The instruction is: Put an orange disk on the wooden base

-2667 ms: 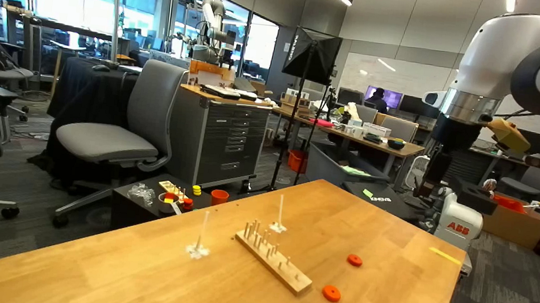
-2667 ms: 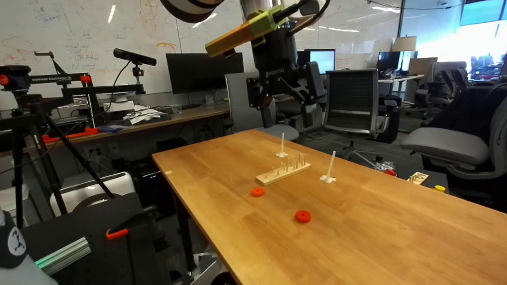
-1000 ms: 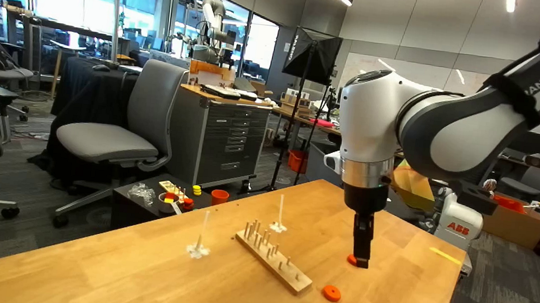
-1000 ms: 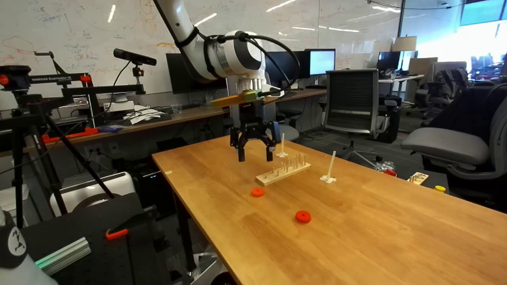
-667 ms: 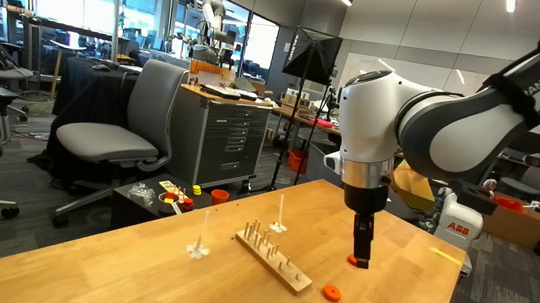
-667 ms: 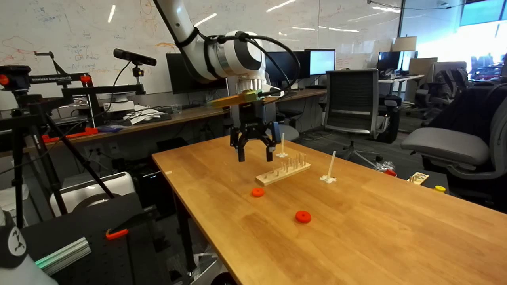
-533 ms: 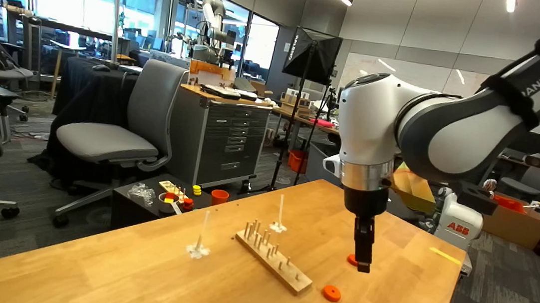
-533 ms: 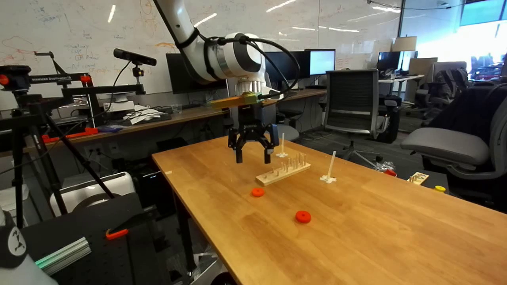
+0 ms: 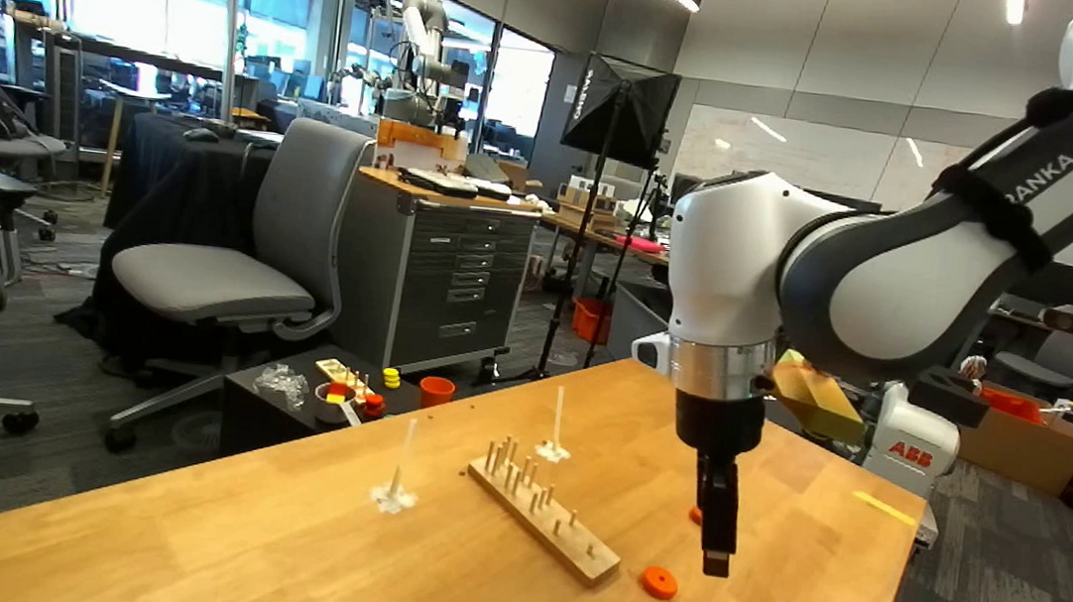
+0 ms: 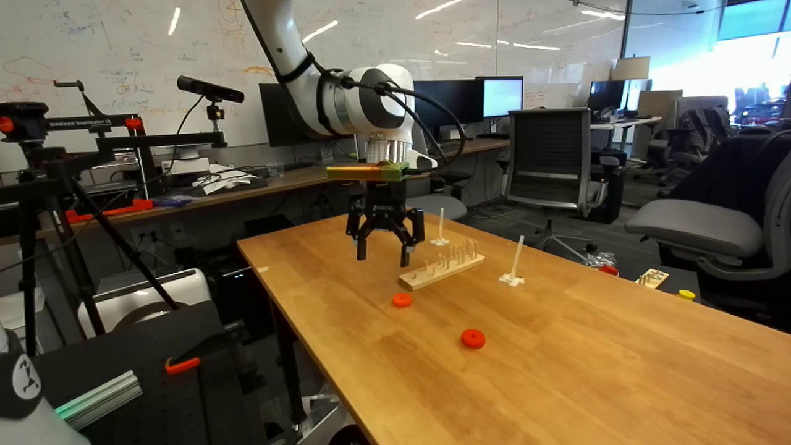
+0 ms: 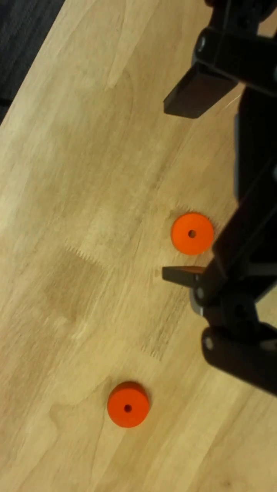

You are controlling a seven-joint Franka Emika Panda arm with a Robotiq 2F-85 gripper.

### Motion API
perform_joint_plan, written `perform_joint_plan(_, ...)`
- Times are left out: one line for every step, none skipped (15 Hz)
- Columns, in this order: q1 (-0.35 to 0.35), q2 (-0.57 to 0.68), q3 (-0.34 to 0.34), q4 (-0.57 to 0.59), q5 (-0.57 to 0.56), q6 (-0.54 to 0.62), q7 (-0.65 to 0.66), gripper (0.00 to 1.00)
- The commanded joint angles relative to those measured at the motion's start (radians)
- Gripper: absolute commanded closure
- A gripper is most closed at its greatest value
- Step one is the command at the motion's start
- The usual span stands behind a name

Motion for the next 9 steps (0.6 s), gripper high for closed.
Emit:
perform_joint_plan(-0.012,0.038,0.001,0.02,0.07,0.077,-0.019,0.0)
perform_joint_plan(-0.012,0.054,0.002,0.032,0.084,0.086,-0.019,0.0)
perform_joint_plan(-0.008,0.075,0.0,0.046,0.094,0.098,-0.01,0.0)
perform_joint_plan(-0.005,0.091,0.0,0.056,0.104,0.112,-0.006,0.0)
perform_joint_plan(-0.002,0.109,-0.001,0.069,0.111,0.119,-0.001,0.0)
perform_joint_plan(0.001,0.124,-0.003,0.08,0.117,0.131,0.005,0.0)
perform_joint_plan(0.004,0.137,-0.004,0.089,0.123,0.142,0.01,0.0)
perform_joint_plan(0.004,0.147,-0.006,0.097,0.127,0.152,0.013,0.0)
perform_joint_plan(0.002,0.156,-0.004,0.106,0.135,0.157,0.011,0.0)
